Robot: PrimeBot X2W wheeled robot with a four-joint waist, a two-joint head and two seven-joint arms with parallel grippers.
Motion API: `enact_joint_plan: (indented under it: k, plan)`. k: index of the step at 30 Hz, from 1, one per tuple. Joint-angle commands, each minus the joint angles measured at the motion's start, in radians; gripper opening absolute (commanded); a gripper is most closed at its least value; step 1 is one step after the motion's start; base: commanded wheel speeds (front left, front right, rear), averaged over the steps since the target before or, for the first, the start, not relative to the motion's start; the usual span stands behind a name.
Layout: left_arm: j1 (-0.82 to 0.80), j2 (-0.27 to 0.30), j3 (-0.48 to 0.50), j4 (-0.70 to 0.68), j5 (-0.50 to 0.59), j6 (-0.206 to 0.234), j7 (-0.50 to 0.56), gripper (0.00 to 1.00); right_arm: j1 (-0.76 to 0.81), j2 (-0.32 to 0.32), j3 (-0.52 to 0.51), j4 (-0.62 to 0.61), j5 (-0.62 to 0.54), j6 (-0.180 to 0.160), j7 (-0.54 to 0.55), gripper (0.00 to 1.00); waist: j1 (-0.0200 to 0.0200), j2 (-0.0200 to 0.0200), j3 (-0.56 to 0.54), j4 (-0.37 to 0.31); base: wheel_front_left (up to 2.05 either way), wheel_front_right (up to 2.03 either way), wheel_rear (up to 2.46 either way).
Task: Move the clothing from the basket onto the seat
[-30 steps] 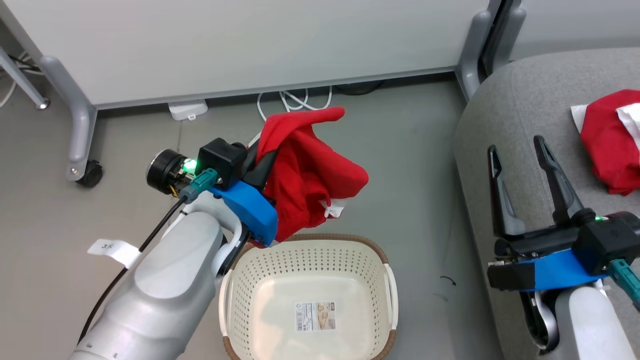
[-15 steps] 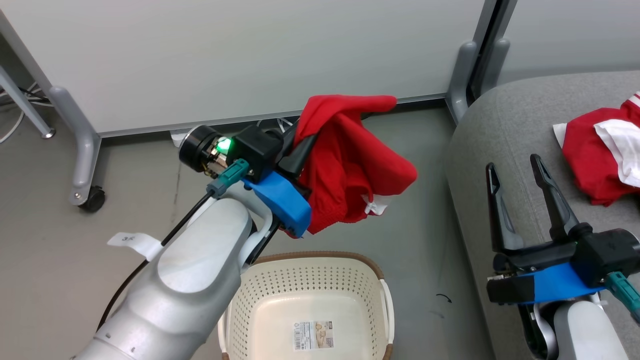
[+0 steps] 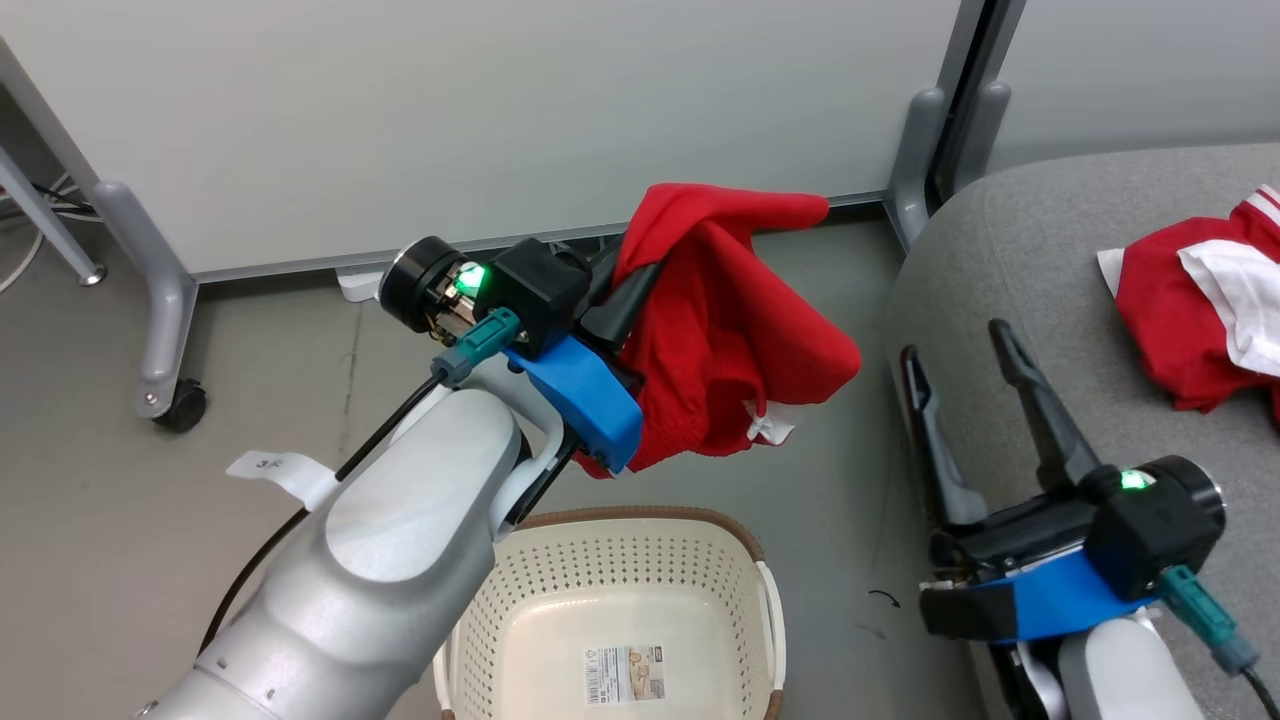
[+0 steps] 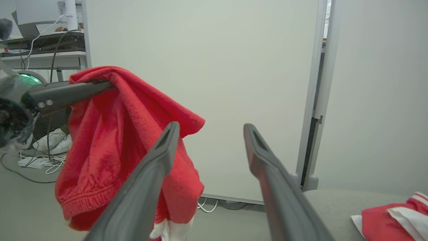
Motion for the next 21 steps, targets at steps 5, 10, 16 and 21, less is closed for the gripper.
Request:
enact_joint_plan:
  k: [5,10,16,21]
  plan:
    - [-0.011,0.002,-0.007,-0.005,-0.008,-0.006,0.0,0.0,0.022,0.0,0.103,-0.014,0.021,0.0,-0.003,1.0,0.0,-0.0001,0.0,0.005,0.0,0.0,0.0]
    - [-0.018,-0.004,-0.014,-0.005,-0.007,-0.006,-0.004,0.0,-0.008,0.0,0.187,0.014,0.042,0.0,-0.003,1.0,0.0,-0.0001,0.005,0.014,0.0,0.0,0.0]
    - [-0.024,-0.017,-0.027,-0.009,-0.004,-0.006,-0.006,0.0,-0.075,-0.001,0.254,0.088,0.043,0.0,-0.003,1.0,0.0,-0.0001,0.012,0.026,0.0,0.0,0.0]
    - [-0.029,-0.033,-0.042,-0.012,-0.001,-0.006,-0.008,0.0,-0.142,-0.001,0.283,0.176,0.056,0.0,-0.003,1.0,0.0,-0.0001,0.021,0.041,0.0,0.0,0.0]
